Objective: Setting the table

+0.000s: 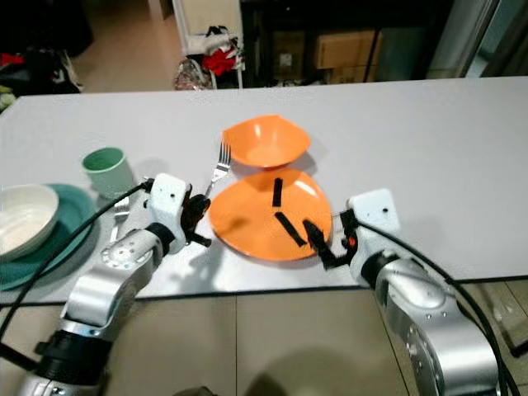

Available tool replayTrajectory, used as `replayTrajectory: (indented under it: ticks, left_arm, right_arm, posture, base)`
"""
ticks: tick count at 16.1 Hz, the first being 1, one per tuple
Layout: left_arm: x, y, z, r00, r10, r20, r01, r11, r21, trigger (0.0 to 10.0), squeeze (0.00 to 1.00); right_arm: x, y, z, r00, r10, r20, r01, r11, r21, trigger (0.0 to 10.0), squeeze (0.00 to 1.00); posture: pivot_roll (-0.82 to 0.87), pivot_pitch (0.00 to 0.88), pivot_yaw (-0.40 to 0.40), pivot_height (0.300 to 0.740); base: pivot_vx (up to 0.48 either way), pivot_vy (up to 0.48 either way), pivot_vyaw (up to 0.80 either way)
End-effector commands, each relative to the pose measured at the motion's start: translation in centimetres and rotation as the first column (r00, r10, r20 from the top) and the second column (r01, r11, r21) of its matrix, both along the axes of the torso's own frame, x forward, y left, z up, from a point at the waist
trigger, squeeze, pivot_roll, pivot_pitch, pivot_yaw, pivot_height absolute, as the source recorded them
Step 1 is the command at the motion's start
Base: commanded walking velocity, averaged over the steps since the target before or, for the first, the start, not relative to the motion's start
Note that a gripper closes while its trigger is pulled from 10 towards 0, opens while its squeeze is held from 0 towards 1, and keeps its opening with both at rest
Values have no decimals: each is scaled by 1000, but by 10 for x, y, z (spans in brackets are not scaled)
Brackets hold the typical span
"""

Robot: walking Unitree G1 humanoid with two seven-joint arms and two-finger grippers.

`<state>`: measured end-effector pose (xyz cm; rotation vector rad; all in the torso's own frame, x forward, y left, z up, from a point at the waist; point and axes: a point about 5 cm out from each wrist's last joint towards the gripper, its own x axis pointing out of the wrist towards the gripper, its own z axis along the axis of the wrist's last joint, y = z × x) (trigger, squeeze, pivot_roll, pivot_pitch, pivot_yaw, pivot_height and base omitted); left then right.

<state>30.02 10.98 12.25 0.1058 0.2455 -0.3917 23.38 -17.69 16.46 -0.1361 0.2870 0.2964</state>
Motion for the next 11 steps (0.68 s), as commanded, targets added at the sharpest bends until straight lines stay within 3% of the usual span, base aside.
replayTrajectory:
  ticks: [1, 5, 7, 11]
  left_arm:
    - [4, 4, 7, 999, 25, 37, -25, 1000, 13, 10000, 0]
    - [9, 3, 15, 995, 73, 69, -73, 997, -4, 10000, 0]
    - [10, 2, 15, 995, 71, 70, -71, 997, 2, 10000, 0]
    - [18, -9, 14, 999, -3, 45, 3, 1000, 7, 10000, 0]
  right_arm:
    - [3, -2, 4, 1000, -10, 19, 10, 1000, 10, 10000, 0]
    - [11, 0, 6, 996, -53, 65, 54, 998, -12, 10000, 0]
    - [12, -1, 6, 995, -73, 72, 74, 997, -7, 10000, 0]
    - [6, -5, 3, 993, -109, 49, 108, 994, 9, 10000, 0]
  posture:
    - [-40, 0, 67, 740]
    - [-36, 0, 64, 740]
    - [-39, 0, 67, 740]
    - [-51, 0, 79, 740]
  base:
    - [0, 0, 0]
    - [0, -464, 800]
    - [0, -480, 0]
    - [0, 0, 0]
